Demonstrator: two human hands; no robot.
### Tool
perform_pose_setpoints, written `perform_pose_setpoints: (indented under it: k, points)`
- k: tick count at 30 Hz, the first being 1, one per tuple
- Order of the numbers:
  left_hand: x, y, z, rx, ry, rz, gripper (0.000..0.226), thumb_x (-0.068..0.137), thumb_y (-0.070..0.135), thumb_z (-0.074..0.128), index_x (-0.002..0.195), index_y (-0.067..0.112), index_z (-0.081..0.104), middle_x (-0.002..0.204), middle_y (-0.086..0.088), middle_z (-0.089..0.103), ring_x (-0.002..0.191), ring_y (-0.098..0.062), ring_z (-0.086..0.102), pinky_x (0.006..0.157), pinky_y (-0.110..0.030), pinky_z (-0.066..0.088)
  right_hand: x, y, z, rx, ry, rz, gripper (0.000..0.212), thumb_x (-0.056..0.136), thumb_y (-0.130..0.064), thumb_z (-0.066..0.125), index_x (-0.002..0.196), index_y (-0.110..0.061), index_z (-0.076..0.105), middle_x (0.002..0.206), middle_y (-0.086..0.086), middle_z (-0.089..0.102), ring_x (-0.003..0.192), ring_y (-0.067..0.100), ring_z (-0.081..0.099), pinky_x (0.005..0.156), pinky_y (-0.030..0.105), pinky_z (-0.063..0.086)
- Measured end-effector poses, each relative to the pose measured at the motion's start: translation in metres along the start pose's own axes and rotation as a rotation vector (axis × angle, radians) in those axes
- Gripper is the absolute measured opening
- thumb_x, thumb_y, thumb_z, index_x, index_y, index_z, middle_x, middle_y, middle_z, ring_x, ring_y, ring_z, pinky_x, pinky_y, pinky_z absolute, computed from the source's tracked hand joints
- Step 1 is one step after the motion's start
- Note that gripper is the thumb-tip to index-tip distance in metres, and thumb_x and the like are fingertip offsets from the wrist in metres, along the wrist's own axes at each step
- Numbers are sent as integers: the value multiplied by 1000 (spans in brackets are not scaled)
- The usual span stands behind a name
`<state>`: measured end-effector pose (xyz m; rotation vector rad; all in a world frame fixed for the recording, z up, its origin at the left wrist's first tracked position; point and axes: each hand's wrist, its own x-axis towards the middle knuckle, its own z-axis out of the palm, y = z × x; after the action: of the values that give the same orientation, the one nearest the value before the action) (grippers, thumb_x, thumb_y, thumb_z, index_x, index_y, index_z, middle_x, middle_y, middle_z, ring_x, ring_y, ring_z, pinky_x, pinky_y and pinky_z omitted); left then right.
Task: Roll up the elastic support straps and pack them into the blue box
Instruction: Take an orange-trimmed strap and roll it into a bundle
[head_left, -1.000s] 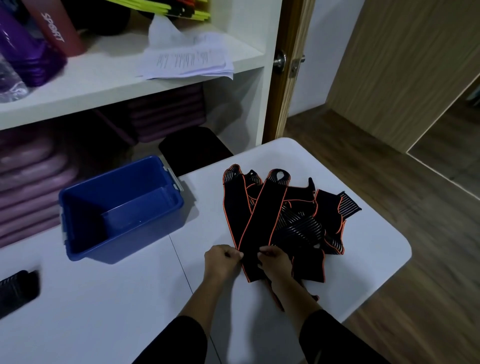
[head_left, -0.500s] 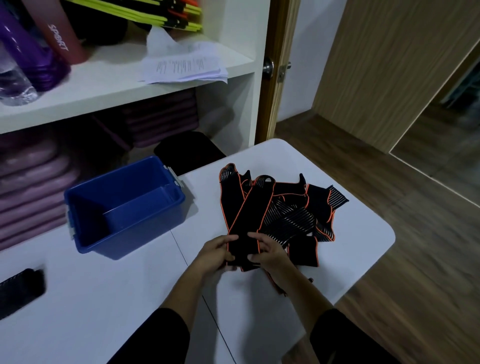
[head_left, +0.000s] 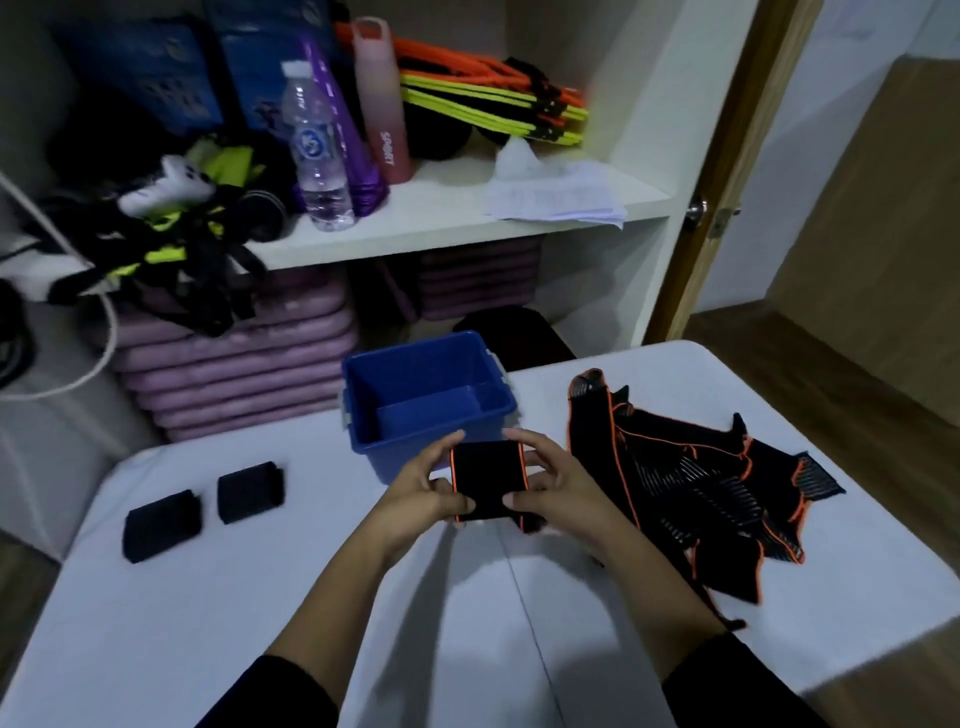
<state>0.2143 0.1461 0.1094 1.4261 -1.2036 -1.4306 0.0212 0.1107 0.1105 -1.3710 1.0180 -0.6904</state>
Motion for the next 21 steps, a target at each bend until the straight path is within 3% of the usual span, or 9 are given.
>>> perform_pose_setpoints:
  k: [2,6,9,12,14,16,18,21]
  points:
    - [-21,-3,-18,8,60,5,76,77,-10,59,135,35,39,53,3,56,61,-13,54,73,-29,47,1,-9,22,-27,-41,-30,69,76,13,63,129,-30,49,116,-3,52,76,6,65,65,18,53]
    - [-56,-3,-51,-25,193,23,77,75,-9,60,133,37,41,51,2,50,59,-15,55,73,-31,48,12,-20,65,-42,-127,-54,69,75,12,64,129,-29,49,115,-6,55,82,12,65,70,26,57]
    - [-75,1,-79,-48,303,8,76,75,-8,63,135,33,39,56,-3,53,60,-19,57,71,-29,47,29,-34,96,-52,-209,-44,69,76,11,64,131,-28,47,110,-1,63,78,14,66,71,22,55]
    - [-83,7,-108,-61,386,-19,81,72,-7,64,141,23,34,75,-10,59,67,-20,60,62,-25,49,53,-49,126,-80,-297,14,68,77,6,65,129,-34,46,95,8,67,84,16,66,65,13,50]
    - [-85,13,-124,-61,418,-32,79,74,-9,61,143,17,30,87,-10,60,71,-20,59,58,-25,50,72,-56,147,-136,-322,13,69,76,3,66,131,-32,46,106,6,66,90,15,65,71,15,50]
    - [-84,20,-139,-50,436,-41,74,77,-11,57,142,16,32,95,-12,63,76,-22,61,64,-30,54,90,-62,164,-161,-324,4,74,74,3,67,136,-29,44,125,4,60,98,14,63,85,23,50]
    - [-79,27,-153,-35,463,-40,71,78,-11,55,139,19,36,104,-12,64,85,-25,64,73,-36,55,103,-73,177,-171,-329,-12,74,75,4,66,138,-29,43,129,3,57,94,7,60,76,15,48]
    - [-69,41,-171,-7,510,9,76,78,-12,55,142,20,31,107,-2,59,84,-20,63,62,-28,55,119,-94,187,-161,-318,-66,75,77,8,65,140,-25,41,131,3,50,94,9,59,63,11,48]
